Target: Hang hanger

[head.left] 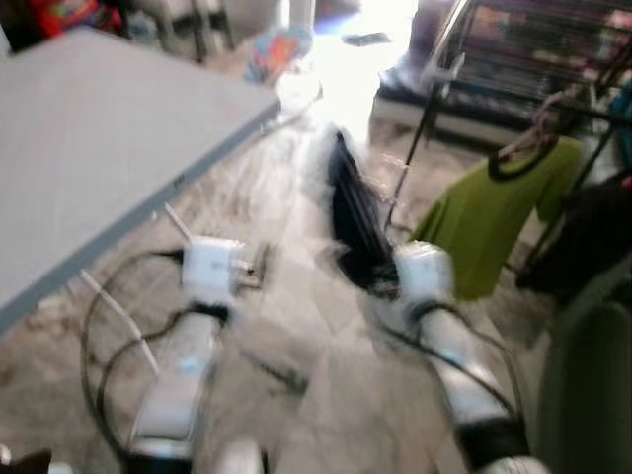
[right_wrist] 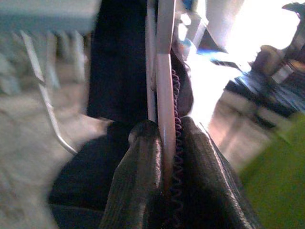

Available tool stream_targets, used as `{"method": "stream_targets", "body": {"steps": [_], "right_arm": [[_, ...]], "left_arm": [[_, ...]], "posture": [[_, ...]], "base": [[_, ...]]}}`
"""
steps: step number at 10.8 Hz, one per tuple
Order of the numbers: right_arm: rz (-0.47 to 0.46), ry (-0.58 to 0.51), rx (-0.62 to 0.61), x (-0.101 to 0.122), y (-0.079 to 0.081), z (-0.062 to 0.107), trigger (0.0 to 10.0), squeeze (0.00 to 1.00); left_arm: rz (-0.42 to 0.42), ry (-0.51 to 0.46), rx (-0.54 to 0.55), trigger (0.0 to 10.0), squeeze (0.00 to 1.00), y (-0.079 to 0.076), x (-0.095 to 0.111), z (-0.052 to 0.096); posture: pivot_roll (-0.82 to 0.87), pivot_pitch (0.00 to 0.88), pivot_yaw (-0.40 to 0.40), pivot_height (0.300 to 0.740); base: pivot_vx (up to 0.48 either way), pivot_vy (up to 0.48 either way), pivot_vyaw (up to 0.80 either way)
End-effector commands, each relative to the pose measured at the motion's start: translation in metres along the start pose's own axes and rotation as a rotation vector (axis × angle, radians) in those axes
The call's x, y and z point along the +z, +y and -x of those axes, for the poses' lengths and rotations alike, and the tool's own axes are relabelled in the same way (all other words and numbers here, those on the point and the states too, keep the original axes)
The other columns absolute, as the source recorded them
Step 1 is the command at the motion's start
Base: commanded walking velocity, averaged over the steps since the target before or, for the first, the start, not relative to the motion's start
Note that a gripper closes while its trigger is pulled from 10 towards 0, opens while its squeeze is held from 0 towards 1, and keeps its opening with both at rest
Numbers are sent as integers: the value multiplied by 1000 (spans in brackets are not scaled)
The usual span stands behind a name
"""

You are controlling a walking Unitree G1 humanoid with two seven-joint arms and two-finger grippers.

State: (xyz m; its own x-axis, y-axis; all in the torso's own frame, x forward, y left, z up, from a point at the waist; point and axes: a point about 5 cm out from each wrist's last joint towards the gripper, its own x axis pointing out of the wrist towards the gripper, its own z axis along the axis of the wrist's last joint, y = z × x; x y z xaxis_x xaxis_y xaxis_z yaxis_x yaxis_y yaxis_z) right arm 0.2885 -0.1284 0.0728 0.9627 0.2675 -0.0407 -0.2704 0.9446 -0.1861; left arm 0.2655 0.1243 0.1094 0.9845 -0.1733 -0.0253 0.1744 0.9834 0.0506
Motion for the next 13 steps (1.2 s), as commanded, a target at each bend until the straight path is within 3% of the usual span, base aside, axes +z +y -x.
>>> {"method": "stream_targets", "body": {"steps": [1, 9, 13], "right_arm": [[14, -26, -16, 4, -8, 1, 10000, 0], [-14, -65, 89, 13, 1, -3, 10000, 0], [-13, -62, 110, 11, 3, 2, 10000, 0]], "left_arm": [[-5, -15, -10, 10000, 0, -6, 4, -2], [-6, -16, -10, 10000, 0, -6, 6, 0], [11, -23, -14, 10000, 0, -10, 7, 1]], "posture": [[20, 0, -29, 740], [20, 23, -22, 740], [10, 49, -22, 740]], "base": [[0, 0, 800], [0, 0, 791], [0, 0, 128]]}}
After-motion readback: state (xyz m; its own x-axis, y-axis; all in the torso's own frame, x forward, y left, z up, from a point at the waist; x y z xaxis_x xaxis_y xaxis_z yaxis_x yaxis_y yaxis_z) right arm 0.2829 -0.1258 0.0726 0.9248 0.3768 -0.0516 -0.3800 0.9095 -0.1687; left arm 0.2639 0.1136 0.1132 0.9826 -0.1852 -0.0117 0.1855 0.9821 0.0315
